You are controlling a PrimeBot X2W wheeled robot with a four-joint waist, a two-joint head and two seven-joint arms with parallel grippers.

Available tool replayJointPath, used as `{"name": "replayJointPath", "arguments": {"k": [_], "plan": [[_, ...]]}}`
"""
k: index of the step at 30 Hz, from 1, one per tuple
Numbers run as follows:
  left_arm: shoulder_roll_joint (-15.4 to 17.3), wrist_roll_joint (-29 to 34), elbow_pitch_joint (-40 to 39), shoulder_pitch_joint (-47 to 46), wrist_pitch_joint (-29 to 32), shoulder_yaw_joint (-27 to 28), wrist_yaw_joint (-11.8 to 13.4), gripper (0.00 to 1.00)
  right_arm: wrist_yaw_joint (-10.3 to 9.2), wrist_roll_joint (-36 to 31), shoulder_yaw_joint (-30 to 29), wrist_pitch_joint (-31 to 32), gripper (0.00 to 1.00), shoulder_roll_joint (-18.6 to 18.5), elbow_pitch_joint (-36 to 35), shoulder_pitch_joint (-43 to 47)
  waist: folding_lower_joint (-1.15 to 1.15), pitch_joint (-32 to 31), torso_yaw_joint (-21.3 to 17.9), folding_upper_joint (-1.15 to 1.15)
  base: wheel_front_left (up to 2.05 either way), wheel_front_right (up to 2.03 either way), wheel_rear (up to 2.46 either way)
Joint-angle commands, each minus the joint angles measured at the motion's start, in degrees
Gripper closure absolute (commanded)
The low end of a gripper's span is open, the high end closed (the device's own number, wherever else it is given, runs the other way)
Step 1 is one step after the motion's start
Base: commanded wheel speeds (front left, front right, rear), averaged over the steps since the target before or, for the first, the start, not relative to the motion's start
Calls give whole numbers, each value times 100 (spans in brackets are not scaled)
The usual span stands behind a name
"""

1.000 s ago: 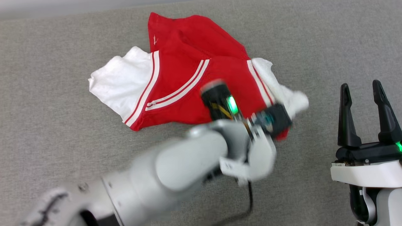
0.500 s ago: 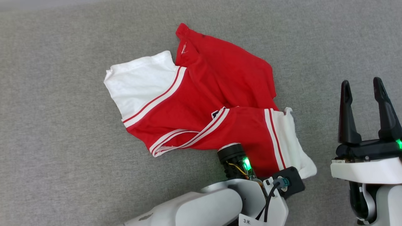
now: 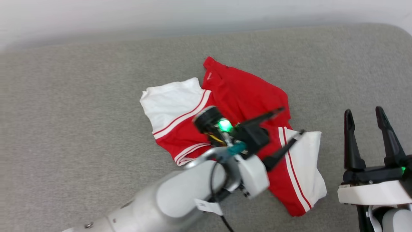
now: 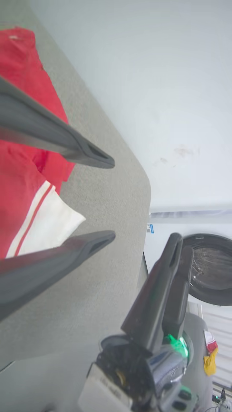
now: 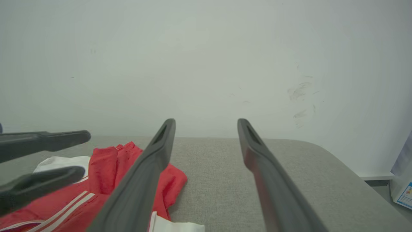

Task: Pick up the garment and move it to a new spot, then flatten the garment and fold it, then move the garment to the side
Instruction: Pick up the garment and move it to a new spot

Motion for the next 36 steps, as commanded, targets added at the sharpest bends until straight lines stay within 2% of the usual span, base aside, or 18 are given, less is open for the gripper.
{"name": "replayJointPath", "arguments": {"k": [1,5,9,13,18,21,25,30,36], "plan": [[108,49,-4,160,-94,139,174,0,-4,-35,-4,-12,0,12,30,95,0,-220,192,0,0,0,0],[438,122,-111,492,-218,690,672,0,-4,-106,-30,-13,0,10,86,240,0,-401,349,0,0,0,0],[745,297,-520,1025,-233,1418,1056,0,-4,-163,-23,-12,0,11,141,333,0,-552,485,0,0,0,0],[1019,505,-893,1704,-229,2218,1336,0,-4,-214,0,-12,0,11,198,432,0,-677,604,0,0,0,0],[1172,793,-1240,2635,-229,3221,1554,0,-4,-243,34,-13,0,11,273,552,0,-820,728,0,0,0,0],[1160,966,-1377,3155,-225,3774,1582,0,-4,-265,106,-13,0,11,341,626,0,-885,778,0,0,0,0],[1034,1205,-1510,3780,-225,4435,1454,0,-4,-294,210,-13,0,11,423,729,0,-974,827,0,0,0,0],[785,1560,-1651,4399,-225,5049,1114,0,-4,-262,279,-12,0,11,484,876,0,-1103,855,0,0,0,0],[469,1989,-1667,4865,-225,5507,662,0,-4,-216,271,-13,0,11,531,1002,0,-1205,847,0,0,0,0]]}}
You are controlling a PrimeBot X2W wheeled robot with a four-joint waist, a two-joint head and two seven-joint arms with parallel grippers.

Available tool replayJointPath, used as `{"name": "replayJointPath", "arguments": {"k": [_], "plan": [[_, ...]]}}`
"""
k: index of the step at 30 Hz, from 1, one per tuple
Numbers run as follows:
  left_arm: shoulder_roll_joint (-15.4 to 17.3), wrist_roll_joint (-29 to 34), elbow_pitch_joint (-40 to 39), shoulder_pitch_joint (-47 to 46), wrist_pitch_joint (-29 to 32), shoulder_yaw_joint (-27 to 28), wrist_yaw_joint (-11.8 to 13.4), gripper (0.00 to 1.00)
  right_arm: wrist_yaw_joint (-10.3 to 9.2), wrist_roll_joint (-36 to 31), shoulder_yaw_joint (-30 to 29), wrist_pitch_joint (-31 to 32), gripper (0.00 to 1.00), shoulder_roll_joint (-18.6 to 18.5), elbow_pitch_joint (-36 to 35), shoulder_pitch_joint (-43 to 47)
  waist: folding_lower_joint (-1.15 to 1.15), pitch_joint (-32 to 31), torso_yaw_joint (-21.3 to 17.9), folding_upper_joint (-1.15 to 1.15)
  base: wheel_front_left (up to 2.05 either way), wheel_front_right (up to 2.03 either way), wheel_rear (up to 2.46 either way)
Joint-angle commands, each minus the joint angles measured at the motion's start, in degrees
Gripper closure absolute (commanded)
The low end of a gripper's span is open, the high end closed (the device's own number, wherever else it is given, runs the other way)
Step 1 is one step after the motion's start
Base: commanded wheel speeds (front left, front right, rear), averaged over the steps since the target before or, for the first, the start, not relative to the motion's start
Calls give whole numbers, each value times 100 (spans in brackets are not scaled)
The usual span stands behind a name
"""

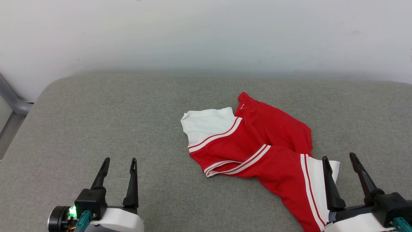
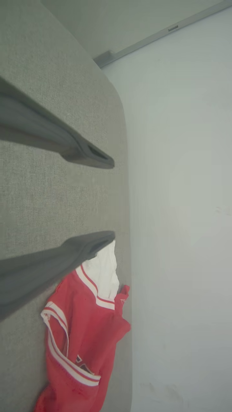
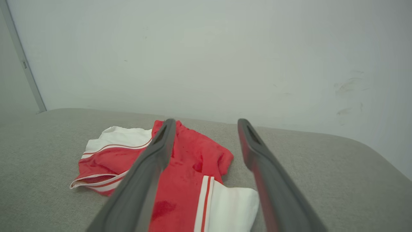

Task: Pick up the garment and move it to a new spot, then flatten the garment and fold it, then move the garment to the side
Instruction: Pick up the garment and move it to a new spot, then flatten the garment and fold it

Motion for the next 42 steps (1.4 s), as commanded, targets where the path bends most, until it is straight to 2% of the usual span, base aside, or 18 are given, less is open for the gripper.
{"name": "replayJointPath", "arguments": {"k": [1,18,30,37,40,41,42], "plan": [[-94,123,-17,110,-14,130,-111,0,-4,50,-2,-12,0,10,26,83,0,-26,-12,0,0,0,0],[-725,787,-80,412,-15,783,-771,0,-4,96,-156,-13,0,10,220,274,0,-121,-57,0,0,0,0],[-865,986,-57,420,-15,1010,-951,0,-4,119,-175,-12,0,10,266,221,0,-117,-84,0,0,0,0],[-918,1029,-90,366,-15,1051,-994,0,-4,-312,-599,-13,0,-3,-54,-317,0,-52,-106,0,0,0,0],[-938,1046,-99,313,-15,1043,-1009,0,-4,-407,-707,-12,0,-277,-234,-736,0,16,-119,0,0,0,0],[-950,1060,-117,239,-15,1041,-1025,0,-4,-254,-737,-12,0,-623,-291,-1144,0,118,-123,0,0,0,0],[-956,1062,-122,214,-15,1045,-1026,0,-4,-200,-679,-12,0,-782,-186,-1231,0,150,-122,0,0,0,0]]}}
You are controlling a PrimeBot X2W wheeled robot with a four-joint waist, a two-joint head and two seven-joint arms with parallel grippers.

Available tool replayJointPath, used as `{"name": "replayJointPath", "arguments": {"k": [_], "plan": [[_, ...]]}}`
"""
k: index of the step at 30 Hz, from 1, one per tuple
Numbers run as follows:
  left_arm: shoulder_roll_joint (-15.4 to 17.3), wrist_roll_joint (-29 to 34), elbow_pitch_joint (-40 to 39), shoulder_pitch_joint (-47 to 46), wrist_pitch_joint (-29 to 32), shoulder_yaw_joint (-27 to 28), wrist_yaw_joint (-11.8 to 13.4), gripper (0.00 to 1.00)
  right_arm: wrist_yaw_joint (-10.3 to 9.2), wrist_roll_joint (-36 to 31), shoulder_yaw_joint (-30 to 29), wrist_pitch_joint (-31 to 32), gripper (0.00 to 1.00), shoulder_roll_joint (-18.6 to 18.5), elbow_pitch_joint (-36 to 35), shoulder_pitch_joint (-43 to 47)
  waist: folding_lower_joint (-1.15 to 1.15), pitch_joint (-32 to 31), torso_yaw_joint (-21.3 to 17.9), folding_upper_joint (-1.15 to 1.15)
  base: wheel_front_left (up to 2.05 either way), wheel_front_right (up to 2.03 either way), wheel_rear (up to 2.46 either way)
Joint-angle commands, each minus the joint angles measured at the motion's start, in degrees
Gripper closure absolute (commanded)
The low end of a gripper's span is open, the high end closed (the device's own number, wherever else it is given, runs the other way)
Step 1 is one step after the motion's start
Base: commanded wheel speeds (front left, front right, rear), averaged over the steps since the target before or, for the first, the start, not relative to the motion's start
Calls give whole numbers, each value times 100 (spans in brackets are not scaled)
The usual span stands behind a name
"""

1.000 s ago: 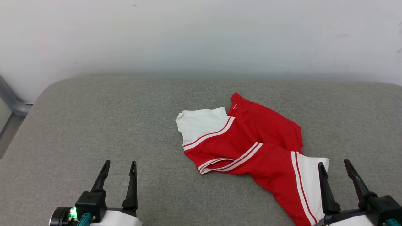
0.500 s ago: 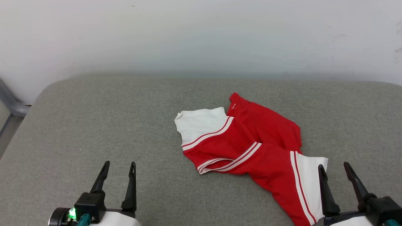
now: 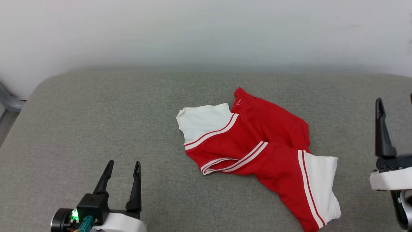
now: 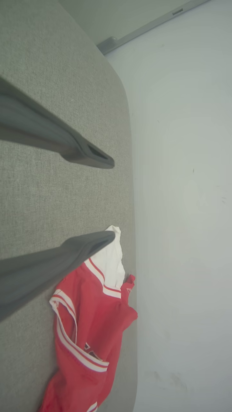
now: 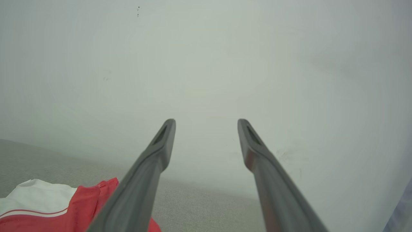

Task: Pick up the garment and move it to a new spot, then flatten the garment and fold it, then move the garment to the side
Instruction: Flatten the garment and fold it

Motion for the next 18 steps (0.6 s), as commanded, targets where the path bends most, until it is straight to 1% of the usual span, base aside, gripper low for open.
{"name": "replayJointPath", "arguments": {"k": [1,2,4,7,11,13,15,18], "plan": [[-7,23,-21,-87,-15,6,-20,0,-4,102,129,-10,0,-212,232,-57,0,62,1,0,0,0,0],[-11,25,-26,-102,-15,8,-23,0,-4,199,280,45,0,-418,451,-129,0,83,2,0,0,0,0],[-18,28,-35,-129,-15,8,-27,0,-5,540,687,533,0,-864,751,-321,0,130,4,0,0,0,0],[-24,27,-68,-202,-15,23,-37,0,-5,1101,1235,1140,0,-1523,838,-542,0,239,0,0,0,0,0],[-38,7,-107,-298,-15,39,-56,0,-5,1812,2016,2053,0,-2192,874,-615,0,416,1,0,0,0,0],[-37,2,-122,-374,-15,29,-67,0,-6,2218,2355,2602,0,-2465,858,-600,0,514,23,0,0,0,0],[-43,-2,-136,-451,-15,8,-82,0,-6,2456,2547,2986,0,-2691,817,-653,0,627,58,0,0,0,0],[-47,-11,-153,-560,-15,-5,-114,0,-5,2719,2780,3503,0,-2847,833,-746,0,793,119,0,0,0,0]]}}
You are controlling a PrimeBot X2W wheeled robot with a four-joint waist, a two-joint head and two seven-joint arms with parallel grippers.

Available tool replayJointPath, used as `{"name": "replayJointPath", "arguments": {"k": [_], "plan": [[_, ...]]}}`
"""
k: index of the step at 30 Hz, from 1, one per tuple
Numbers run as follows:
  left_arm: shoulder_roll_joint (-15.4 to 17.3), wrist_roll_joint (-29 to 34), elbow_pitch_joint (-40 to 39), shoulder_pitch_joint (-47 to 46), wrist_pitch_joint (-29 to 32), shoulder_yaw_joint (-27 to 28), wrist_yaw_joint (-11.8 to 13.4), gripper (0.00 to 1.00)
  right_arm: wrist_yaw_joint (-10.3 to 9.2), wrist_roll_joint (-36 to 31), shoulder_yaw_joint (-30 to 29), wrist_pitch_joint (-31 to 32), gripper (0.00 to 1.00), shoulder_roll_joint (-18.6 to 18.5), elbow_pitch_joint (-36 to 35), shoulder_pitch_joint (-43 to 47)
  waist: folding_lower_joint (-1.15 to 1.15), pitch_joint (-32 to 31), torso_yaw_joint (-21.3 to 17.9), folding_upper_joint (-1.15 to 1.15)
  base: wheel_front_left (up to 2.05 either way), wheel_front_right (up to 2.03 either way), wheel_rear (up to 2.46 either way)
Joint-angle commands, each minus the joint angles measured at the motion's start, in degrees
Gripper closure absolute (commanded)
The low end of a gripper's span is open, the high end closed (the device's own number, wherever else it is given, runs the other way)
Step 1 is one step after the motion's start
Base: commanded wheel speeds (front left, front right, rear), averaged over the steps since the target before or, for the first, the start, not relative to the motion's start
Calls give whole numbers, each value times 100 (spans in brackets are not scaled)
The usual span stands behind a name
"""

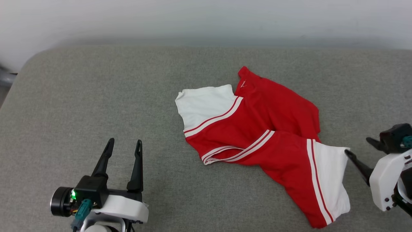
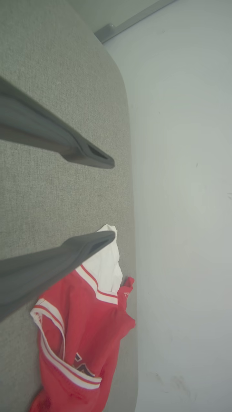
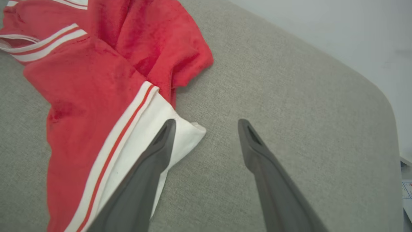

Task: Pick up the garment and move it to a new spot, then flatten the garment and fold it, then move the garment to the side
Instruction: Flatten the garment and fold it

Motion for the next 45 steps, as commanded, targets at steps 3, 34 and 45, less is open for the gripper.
{"name": "replayJointPath", "arguments": {"k": [3,34,45], "plan": [[-9,-32,-52,-193,-15,-18,-41,0,-7,66,269,477,0,-191,-14,-232,0,298,133,0,0,0,0],[-18,-288,-9,-577,-15,-263,71,0,-8,287,775,653,100,-564,717,-1570,0,808,424,0,0,0,0],[-17,-301,-5,-443,-15,-246,146,0,-8,-545,354,-462,100,-762,924,-2642,0,597,477,0,0,0,0]]}}
